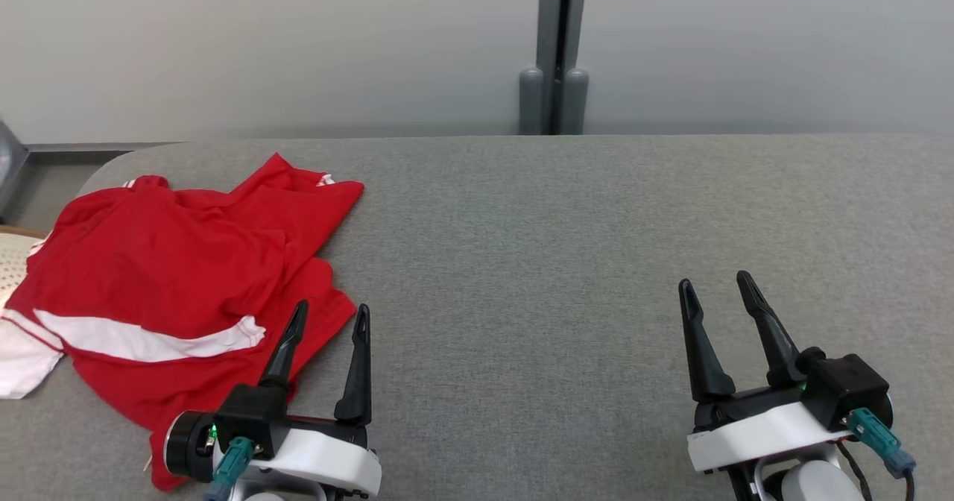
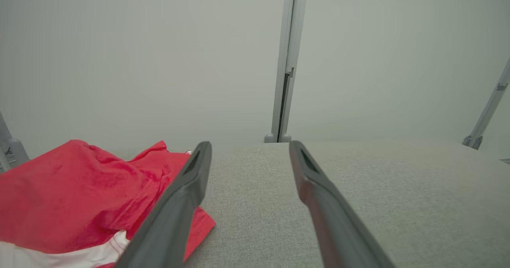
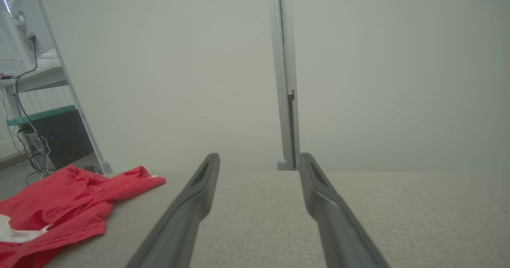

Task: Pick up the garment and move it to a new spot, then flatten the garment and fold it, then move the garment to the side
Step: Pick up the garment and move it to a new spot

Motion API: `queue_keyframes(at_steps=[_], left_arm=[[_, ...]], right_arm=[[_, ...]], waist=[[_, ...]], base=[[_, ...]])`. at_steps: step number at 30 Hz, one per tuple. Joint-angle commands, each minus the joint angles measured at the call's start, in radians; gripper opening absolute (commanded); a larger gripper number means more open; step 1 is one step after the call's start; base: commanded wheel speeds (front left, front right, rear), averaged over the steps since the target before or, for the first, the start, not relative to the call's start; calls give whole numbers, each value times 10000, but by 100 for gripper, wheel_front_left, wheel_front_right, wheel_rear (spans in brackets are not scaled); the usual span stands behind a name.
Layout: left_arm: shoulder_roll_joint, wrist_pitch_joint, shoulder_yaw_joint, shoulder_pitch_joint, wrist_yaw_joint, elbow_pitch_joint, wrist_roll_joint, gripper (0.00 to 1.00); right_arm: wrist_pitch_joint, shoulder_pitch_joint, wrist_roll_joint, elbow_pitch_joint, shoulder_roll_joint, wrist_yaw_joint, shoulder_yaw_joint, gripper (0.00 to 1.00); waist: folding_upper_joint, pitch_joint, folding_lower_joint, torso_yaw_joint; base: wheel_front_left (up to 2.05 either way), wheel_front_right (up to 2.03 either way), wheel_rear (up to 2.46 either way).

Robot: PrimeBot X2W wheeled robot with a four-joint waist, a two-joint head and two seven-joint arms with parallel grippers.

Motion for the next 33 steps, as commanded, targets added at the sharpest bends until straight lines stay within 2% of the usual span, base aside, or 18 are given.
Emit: queue_keyframes(at_steps=[1,10,19,27,33], left_arm=[[37,-7,48,-10,26,6,58,100],[32,-7,338,145,72,23,-36,100],[37,-5,572,277,-5,-15,88,100],[35,-5,635,332,-43,20,142,100],[35,-5,582,319,38,-36,39,100]], right_arm=[[-60,90,5,26,-29,25,57,100],[-60,147,5,113,-29,25,464,100],[-58,106,95,225,-31,25,773,100],[-60,126,153,330,-31,26,1026,100],[-60,-23,165,427,-29,26,1171,100]], waist=[[-1,-44,0,426],[-1,-183,0,2168],[-1,-195,0,3511],[-1,-228,0,4118],[-1,-178,0,4265]], base=[[0,0,0],[0,0,0],[0,0,0],[0,0,0],[0,0,0]])
